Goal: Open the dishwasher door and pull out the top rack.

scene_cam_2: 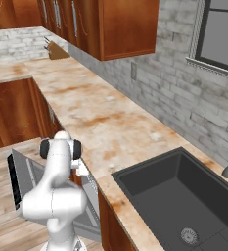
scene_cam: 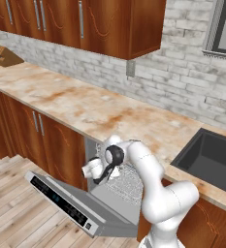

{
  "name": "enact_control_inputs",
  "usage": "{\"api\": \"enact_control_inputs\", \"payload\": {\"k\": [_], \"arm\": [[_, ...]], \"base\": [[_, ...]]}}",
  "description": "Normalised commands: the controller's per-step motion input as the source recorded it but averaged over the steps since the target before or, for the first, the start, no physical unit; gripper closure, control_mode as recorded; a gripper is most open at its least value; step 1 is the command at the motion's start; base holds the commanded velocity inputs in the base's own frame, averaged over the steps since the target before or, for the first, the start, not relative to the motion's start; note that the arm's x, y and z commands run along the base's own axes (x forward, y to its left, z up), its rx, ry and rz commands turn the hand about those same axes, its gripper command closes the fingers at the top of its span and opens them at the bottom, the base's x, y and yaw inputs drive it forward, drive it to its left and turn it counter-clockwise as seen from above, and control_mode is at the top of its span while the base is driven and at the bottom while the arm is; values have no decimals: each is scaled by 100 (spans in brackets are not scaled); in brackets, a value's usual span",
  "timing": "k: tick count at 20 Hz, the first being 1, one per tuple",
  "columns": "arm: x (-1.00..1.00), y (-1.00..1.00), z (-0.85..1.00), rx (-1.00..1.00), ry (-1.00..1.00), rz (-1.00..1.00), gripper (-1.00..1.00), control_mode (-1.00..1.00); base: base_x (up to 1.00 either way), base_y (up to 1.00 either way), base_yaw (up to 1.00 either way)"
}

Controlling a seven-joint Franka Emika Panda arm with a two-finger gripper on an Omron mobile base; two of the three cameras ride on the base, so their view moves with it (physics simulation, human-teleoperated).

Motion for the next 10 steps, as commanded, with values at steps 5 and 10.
{"api": "enact_control_inputs", "payload": {"k": [5, 10], "arm": [[33, -5, -29, 1, -27, 0, -100, -100], [37, -38, -15, 15, -23, 0, -100, -100]], "base": [[0, 0, 0], [0, 0, 0]]}}
